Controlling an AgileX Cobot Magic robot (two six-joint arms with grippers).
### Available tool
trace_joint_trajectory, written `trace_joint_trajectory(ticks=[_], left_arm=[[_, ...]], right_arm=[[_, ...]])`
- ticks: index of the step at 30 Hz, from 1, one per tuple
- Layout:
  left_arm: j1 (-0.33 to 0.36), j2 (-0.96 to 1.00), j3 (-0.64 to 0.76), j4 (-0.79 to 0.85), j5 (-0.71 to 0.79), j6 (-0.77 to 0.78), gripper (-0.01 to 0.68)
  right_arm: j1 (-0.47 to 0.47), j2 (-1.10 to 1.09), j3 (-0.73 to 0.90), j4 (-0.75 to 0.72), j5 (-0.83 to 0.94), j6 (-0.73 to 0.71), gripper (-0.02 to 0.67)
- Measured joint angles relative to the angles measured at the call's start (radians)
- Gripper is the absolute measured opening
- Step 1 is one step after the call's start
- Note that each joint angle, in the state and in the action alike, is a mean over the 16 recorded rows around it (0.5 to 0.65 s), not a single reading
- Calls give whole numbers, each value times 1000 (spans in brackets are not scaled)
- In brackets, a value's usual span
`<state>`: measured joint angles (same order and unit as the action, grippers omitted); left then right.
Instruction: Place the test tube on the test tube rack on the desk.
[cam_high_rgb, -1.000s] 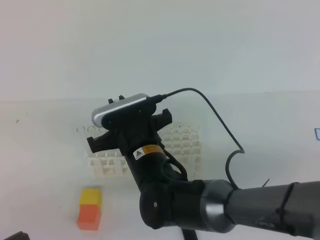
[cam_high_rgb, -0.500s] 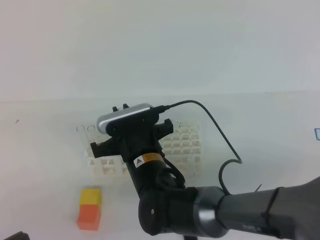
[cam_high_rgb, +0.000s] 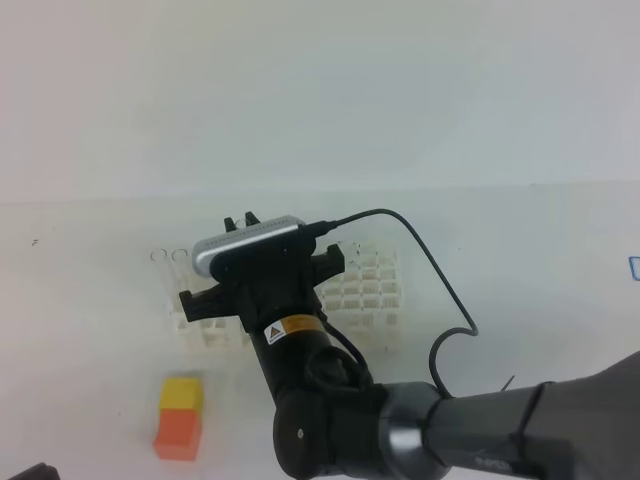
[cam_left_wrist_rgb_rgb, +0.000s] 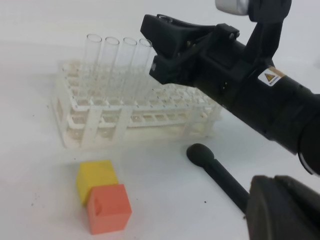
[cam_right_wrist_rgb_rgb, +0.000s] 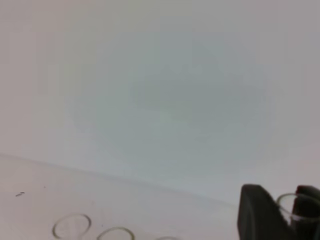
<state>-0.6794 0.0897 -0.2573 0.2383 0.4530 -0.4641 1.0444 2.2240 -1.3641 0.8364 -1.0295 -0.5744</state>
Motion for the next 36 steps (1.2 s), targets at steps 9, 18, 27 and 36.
trace_joint_trajectory(ticks=[9,18,27,36], left_arm=[[0,0,0,0,0,0,-1],[0,0,0,0,0,0,-1],[0,0,0,0,0,0,-1],[0,0,0,0,0,0,-1]], right_arm=[[2,22,-1,4,-3,1,122],[3,38,-1,8,0,3,122],[4,44,-2,9,-1,5,123],[4,45,-2,12,0,12,147]])
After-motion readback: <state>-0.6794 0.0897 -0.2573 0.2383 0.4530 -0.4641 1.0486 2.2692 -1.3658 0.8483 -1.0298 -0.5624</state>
